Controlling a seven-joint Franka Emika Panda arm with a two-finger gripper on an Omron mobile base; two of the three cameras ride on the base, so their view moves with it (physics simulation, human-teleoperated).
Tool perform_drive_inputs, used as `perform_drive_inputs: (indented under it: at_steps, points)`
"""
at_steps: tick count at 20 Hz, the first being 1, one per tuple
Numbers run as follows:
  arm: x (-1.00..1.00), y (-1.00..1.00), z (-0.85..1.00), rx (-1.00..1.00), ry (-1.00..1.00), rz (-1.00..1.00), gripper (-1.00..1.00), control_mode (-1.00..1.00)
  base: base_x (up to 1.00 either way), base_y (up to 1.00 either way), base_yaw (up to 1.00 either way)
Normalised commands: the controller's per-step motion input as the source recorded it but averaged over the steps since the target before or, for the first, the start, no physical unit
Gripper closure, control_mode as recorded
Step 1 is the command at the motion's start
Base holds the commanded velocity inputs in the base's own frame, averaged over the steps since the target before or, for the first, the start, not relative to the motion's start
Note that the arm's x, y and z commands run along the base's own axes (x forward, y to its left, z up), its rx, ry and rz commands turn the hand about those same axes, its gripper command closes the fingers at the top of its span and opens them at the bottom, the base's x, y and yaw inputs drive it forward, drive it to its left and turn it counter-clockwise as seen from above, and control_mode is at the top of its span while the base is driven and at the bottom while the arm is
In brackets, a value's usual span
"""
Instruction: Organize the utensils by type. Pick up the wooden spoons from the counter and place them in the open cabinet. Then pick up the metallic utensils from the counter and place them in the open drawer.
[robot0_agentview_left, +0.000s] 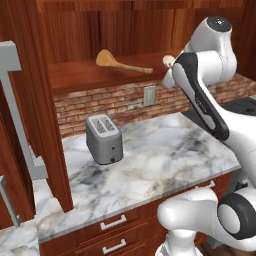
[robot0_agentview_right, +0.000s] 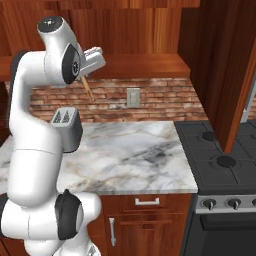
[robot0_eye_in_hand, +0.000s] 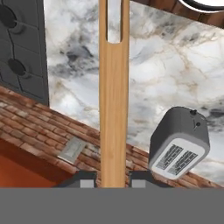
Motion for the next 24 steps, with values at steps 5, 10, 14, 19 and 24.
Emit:
perform_drive_inputs:
  at_steps: [5,10,14,19,24]
  points:
    - [0.19,0.00,0.00,0.04,0.16,0.00,1.00,-1.00,0.00,0.00,0.00]
    - [0.05,0.02,0.01,0.06,0.06,-0.07,1.00,-1.00,0.00,0.00,0.00]
    - [0.02,0.18,0.12,0.03,0.04,-0.13,1.00,-1.00,0.00,0.00,0.00]
    - [0.00,0.30,0.15,0.02,0.00,-0.15,1.00,-1.00,0.00,0.00,0.00]
    - [0.05,0.08,0.02,0.13,0.00,-0.11,1.00,-1.00,0.00,0.00,0.00]
